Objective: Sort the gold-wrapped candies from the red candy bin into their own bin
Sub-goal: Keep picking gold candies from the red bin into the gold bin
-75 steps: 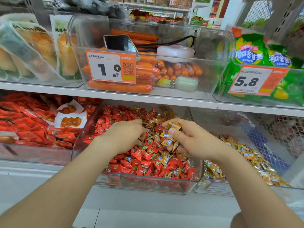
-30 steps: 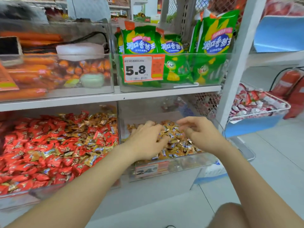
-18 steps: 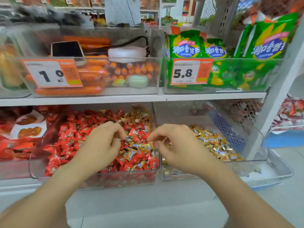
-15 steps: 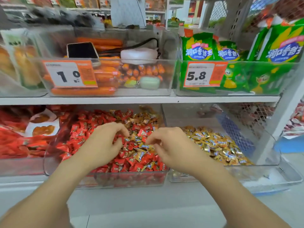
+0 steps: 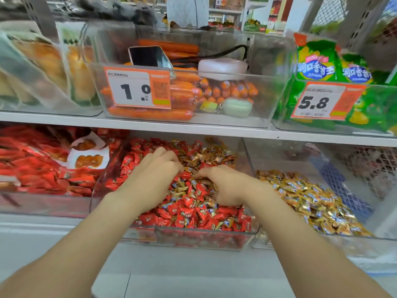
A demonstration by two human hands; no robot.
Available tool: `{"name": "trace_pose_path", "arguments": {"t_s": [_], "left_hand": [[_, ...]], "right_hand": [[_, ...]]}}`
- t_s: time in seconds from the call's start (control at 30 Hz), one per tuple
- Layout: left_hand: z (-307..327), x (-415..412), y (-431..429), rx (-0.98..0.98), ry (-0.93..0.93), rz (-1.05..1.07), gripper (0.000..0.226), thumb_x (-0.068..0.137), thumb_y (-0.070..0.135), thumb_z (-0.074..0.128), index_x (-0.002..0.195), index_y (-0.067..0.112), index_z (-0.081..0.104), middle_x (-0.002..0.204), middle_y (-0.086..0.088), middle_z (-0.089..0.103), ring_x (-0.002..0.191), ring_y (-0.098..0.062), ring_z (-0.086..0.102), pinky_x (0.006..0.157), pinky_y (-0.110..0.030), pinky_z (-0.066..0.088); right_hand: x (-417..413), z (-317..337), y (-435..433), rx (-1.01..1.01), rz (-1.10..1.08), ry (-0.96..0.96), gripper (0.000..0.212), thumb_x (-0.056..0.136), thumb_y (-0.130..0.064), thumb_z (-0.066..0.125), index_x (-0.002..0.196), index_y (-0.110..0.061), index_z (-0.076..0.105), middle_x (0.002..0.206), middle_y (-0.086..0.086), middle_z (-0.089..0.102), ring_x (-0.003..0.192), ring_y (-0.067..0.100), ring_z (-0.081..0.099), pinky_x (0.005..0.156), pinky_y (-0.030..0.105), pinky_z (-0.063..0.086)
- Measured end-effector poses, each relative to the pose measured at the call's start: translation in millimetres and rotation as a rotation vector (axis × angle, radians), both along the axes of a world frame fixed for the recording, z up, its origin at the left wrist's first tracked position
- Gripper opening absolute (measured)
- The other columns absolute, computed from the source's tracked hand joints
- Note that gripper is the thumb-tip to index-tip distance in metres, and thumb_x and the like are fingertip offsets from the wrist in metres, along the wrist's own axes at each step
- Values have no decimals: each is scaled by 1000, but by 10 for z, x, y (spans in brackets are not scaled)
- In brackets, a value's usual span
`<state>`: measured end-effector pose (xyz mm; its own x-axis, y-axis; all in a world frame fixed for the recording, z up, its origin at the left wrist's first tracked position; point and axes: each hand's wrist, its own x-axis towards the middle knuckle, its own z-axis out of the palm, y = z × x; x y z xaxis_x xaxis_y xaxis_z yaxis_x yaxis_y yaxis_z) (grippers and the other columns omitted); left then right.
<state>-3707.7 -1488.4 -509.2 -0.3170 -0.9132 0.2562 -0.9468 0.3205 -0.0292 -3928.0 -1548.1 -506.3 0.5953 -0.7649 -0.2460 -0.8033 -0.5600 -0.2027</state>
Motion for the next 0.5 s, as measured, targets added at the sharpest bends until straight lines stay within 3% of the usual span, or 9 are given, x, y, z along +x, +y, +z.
{"name": "trace_pose_path", "arguments": {"t_s": [0.07,0.2,0.3,0.37,0.43,0.5], "left_hand": [[4,-54,-24,42,116,-103,54,82,-3,76,126,28,71,124,8,63,116,-18,49,100,-40,49],[-49,-194,-25,179,258,-125,51,93,23,77,141,28,60,132,9,58,121,-13,55,107,-34,45],[-116,-186,-110,212,235,-74,58,96,16,70,150,21,50,142,2,54,131,-19,53,110,-38,45],[-144,-184,-200,232,191,-74,57,96,15,67,150,19,49,144,-2,55,135,-23,50,112,-39,44],[-150,-215,-260,290,148,-105,55,98,17,65,150,25,50,141,0,59,132,-23,48,110,-42,43],[-152,-246,-290,334,75,-123,50,101,21,63,147,37,53,137,7,61,127,-21,45,108,-44,42]], "right_hand": [[-25,17,-50,-25,-47,-38,65,93,-18,76,149,-37,51,138,6,56,124,28,56,102,42,52],[-69,4,-50,-68,-75,-178,50,96,-30,74,143,-36,58,122,3,62,119,22,54,93,37,49],[-120,62,12,-98,-98,-326,42,96,-33,75,136,-33,63,104,-6,68,112,19,56,96,37,49],[-165,127,34,-159,-110,-376,41,95,-35,75,134,-29,65,108,-7,71,114,22,61,98,38,51],[-225,185,44,-167,-157,-441,32,95,-33,74,127,-28,68,105,-2,75,103,21,69,93,40,55],[-278,217,64,-25,-262,-566,34,97,-26,70,130,-25,64,106,6,72,86,19,75,86,44,61]]}}
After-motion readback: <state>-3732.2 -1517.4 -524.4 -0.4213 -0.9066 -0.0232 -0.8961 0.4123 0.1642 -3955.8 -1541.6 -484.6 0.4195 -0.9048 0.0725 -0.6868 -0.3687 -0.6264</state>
